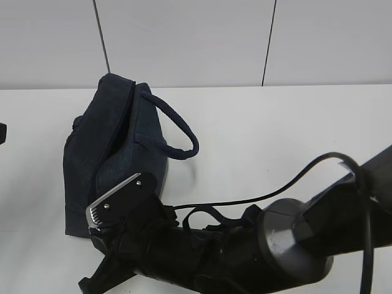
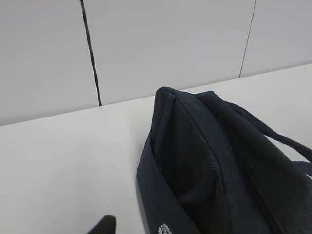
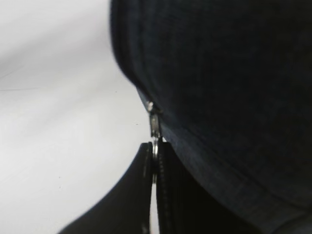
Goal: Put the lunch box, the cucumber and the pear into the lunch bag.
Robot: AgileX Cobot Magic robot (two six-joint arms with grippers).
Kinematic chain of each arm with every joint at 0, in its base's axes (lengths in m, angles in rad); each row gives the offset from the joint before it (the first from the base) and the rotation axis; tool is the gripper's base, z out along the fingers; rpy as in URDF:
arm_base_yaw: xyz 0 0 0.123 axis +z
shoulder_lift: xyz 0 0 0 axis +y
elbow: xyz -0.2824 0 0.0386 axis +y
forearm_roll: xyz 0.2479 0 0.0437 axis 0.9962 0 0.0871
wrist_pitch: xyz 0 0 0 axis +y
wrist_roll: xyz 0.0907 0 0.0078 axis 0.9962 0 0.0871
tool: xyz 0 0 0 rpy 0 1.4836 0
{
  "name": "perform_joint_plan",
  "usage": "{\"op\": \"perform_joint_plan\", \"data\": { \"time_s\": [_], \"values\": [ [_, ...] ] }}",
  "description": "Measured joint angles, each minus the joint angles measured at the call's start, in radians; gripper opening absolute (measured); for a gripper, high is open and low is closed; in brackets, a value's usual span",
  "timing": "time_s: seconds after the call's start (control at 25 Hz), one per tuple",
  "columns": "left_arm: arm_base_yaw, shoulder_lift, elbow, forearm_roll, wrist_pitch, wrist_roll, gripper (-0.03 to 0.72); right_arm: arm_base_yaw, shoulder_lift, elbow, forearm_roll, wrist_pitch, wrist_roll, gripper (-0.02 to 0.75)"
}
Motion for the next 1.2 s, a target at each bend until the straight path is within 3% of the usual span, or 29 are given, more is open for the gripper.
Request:
{"op": "perform_joint_plan", "data": {
  "time_s": [0.68,1.2],
  "values": [
    [0.0,0.0,0.0,0.007,0.046,0.0,0.337,0.0,-0.183,0.0,0.002,0.278,-0.083,0.0],
    [0.0,0.13,0.0,-0.022,0.105,0.044,0.336,0.0,-0.296,-0.015,-0.003,0.338,-0.096,0.0]
  ]
}}
